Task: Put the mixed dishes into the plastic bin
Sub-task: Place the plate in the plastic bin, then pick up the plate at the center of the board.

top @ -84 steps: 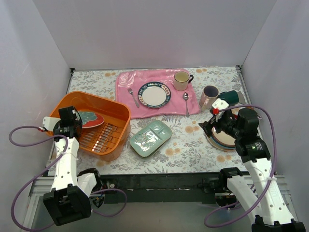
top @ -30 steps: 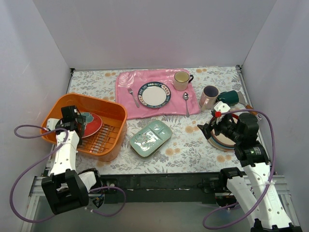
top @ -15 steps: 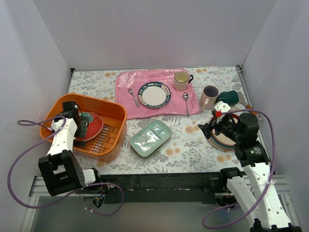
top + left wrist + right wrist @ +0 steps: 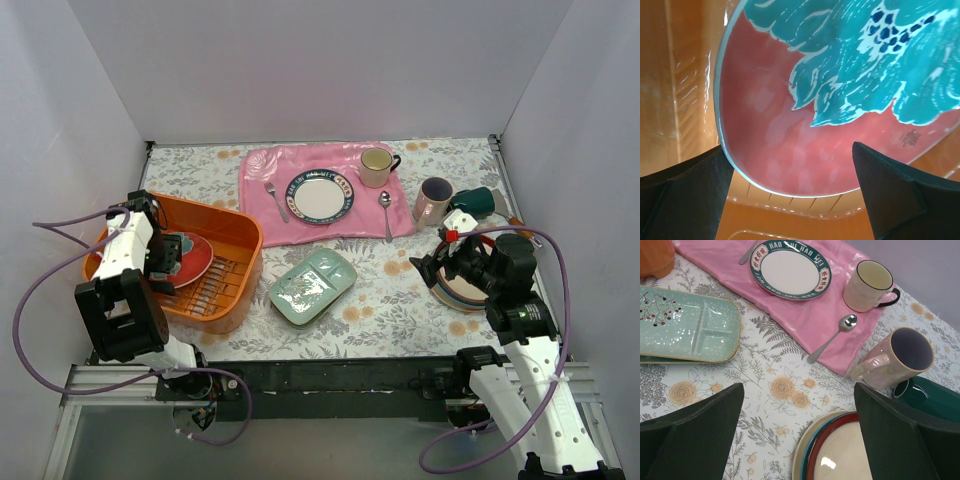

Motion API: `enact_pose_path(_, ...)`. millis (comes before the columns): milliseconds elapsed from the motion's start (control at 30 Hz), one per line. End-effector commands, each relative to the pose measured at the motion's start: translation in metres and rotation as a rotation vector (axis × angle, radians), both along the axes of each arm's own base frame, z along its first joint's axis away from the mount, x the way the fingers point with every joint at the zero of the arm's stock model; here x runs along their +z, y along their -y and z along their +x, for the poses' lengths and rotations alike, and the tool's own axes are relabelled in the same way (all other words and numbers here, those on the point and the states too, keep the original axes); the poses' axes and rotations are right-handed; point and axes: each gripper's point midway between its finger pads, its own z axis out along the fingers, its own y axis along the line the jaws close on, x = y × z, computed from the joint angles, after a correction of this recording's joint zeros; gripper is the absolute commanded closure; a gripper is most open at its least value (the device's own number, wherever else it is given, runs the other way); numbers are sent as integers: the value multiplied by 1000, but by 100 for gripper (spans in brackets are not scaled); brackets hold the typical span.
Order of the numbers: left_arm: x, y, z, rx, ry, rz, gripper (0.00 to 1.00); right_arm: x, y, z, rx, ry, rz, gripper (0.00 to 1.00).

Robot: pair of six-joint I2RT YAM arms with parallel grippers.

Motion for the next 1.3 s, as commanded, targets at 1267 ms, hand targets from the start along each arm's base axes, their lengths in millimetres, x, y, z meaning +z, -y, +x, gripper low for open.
enact_pose_path(1267,115,53,64,-308,518,-198,2,25,3,4,5,4,-38,1)
